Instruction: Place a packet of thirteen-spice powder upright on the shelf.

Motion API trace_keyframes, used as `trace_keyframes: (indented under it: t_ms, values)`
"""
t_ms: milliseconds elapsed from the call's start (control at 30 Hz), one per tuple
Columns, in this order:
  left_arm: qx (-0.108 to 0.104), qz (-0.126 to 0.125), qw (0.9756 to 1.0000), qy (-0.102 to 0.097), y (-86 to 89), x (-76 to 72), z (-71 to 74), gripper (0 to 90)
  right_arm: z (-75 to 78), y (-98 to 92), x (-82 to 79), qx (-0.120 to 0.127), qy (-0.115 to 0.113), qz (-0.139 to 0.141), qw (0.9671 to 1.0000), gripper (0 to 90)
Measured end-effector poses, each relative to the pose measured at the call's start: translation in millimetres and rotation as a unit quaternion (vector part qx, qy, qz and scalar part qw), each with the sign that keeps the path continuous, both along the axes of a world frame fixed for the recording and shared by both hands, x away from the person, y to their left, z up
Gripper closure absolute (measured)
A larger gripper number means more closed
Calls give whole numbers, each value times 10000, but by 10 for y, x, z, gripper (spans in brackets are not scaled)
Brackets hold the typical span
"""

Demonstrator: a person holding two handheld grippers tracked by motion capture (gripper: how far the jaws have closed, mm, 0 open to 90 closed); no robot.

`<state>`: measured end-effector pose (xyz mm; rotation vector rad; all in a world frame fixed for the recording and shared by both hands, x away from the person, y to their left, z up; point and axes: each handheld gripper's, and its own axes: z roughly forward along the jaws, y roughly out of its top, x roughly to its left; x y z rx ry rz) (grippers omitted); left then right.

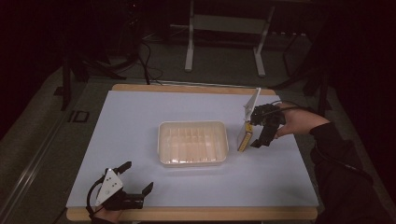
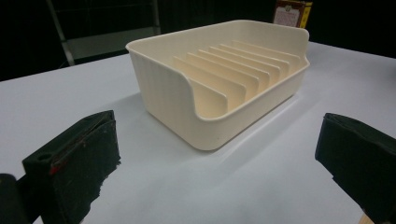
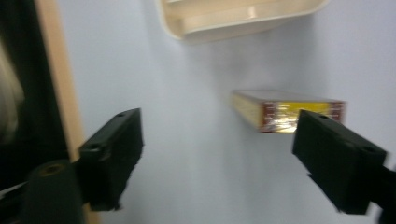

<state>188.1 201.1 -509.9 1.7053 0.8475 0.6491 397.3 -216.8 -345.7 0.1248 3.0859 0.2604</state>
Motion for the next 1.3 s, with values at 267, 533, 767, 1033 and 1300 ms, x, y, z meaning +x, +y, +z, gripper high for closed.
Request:
trace_keyframes:
  t_ms: [267,533,767,1033,1300]
  values:
    - [-37,95,9999,20,22,-28,-5,0,-61,7,172,-139,-230,116,9996,149]
    - [-85,135,9999,59,43,-59,-10,0,-157,6,346,-170,-252,131,9995,147]
    - [-105,134,9998,64,49,-70,-10,0,-287,-10,501,-168,-75,14,9998,151]
    - [-82,97,9999,90,43,-67,-16,0,-435,-19,612,-194,75,-33,9998,180]
    - [-113,66,9998,119,46,-59,-20,0,-572,20,668,-227,249,-36,9994,255]
